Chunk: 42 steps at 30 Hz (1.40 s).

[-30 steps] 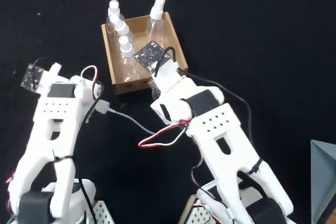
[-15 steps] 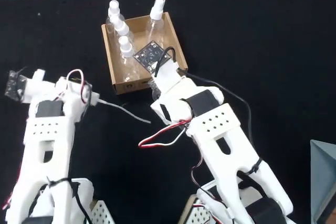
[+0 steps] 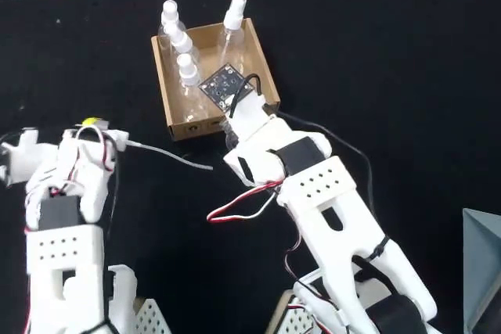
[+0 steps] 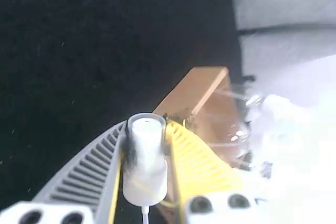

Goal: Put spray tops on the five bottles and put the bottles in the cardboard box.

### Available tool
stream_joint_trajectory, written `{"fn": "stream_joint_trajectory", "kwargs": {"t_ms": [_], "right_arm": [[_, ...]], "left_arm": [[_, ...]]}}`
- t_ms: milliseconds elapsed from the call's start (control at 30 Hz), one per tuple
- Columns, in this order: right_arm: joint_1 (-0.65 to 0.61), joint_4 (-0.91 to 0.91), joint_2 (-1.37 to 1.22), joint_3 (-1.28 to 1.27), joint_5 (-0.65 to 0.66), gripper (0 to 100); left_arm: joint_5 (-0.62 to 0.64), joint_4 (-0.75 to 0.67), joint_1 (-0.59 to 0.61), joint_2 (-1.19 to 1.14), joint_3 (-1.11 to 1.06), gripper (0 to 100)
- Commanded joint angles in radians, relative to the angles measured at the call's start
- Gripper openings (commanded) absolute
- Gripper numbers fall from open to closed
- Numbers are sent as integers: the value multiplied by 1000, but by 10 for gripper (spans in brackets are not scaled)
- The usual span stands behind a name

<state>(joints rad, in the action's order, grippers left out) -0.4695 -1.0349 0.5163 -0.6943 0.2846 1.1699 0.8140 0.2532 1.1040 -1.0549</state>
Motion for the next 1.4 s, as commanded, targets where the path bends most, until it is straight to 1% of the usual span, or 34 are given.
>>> {"fn": "stream_joint_trajectory", "kwargs": {"t_ms": [0, 133, 300, 367, 500, 633, 767, 900, 1367], "right_arm": [[-15, 25, 61, 10, 9, 138], [-15, 26, 61, 8, 8, 138], [-17, 21, 88, 2, 8, 137], [-18, 29, 128, -27, 11, 137], [-64, 61, 203, -91, 11, 137], [-66, 94, 228, -124, 14, 137], [-68, 149, 228, -170, 81, 137], [-68, 219, 231, -216, 114, 137], [-71, 359, 234, -321, 256, 137]], "left_arm": [[-6, -23, 33, 127, -5, 28], [-3, -23, 39, 201, -27, 28], [52, -23, 102, 275, -48, 28], [52, -23, 107, 299, -59, 28], [55, -20, 108, 347, -71, 28], [55, -14, 110, 384, -71, 28], [57, -21, 110, 405, -87, 28], [57, -17, 110, 427, -88, 28], [54, -15, 107, 503, -114, 28]]}}
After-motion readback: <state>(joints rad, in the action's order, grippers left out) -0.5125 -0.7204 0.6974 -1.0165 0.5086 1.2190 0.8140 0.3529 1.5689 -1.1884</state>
